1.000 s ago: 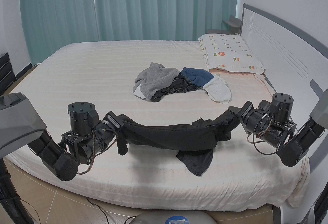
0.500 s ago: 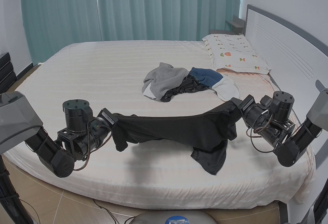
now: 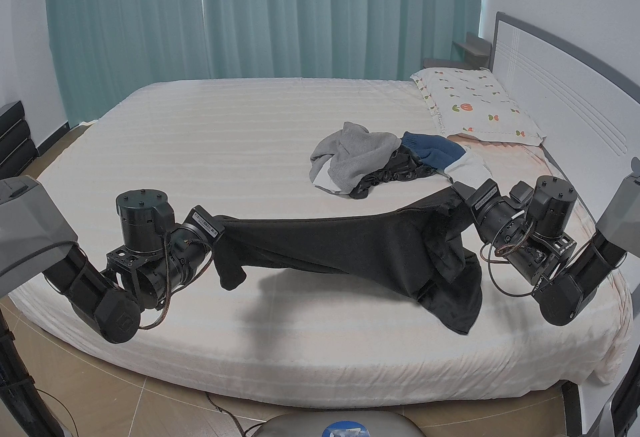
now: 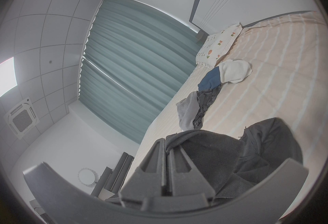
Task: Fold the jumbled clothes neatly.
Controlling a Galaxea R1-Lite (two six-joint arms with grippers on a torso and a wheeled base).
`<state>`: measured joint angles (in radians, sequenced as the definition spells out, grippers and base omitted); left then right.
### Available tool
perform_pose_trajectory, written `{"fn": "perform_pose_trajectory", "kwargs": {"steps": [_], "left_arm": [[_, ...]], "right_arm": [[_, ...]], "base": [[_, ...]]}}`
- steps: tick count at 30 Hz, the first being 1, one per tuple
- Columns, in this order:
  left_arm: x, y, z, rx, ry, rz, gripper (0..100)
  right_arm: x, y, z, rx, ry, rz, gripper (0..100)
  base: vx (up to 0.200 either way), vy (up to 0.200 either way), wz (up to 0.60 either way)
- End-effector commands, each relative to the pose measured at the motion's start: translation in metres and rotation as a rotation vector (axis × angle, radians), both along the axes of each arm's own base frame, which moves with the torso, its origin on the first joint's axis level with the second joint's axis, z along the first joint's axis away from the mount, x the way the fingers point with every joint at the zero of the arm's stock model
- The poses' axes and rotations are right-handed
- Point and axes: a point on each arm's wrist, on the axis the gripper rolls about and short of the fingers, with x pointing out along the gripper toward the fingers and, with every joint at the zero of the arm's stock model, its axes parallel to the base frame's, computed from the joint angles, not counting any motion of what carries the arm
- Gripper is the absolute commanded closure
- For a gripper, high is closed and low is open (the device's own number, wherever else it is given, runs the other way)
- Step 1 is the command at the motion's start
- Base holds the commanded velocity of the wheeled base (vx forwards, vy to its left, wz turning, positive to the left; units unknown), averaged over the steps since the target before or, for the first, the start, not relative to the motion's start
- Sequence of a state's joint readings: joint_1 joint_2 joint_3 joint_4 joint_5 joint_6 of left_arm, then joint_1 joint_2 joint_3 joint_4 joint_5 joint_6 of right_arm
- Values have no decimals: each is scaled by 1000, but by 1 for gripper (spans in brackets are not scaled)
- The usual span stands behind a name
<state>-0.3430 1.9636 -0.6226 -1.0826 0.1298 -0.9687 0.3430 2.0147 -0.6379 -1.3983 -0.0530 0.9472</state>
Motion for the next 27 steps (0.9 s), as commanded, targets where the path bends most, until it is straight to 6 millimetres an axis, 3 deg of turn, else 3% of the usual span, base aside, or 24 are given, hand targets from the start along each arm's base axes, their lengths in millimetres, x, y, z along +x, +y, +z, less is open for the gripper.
{"fn": "perform_pose_trajectory", "kwargs": {"steps": [1,7,27], "left_arm": [[-1,1,3,-4,-9,3,100],[-2,2,0,1,4,5,100],[-4,3,-1,3,9,6,100]], "right_arm": [[0,0,0,2,1,3,100],[5,-1,-10,-2,25,-2,100],[5,9,-12,83,2,29,100]], "base": [[0,200,0],[0,200,0],[0,200,0]]}}
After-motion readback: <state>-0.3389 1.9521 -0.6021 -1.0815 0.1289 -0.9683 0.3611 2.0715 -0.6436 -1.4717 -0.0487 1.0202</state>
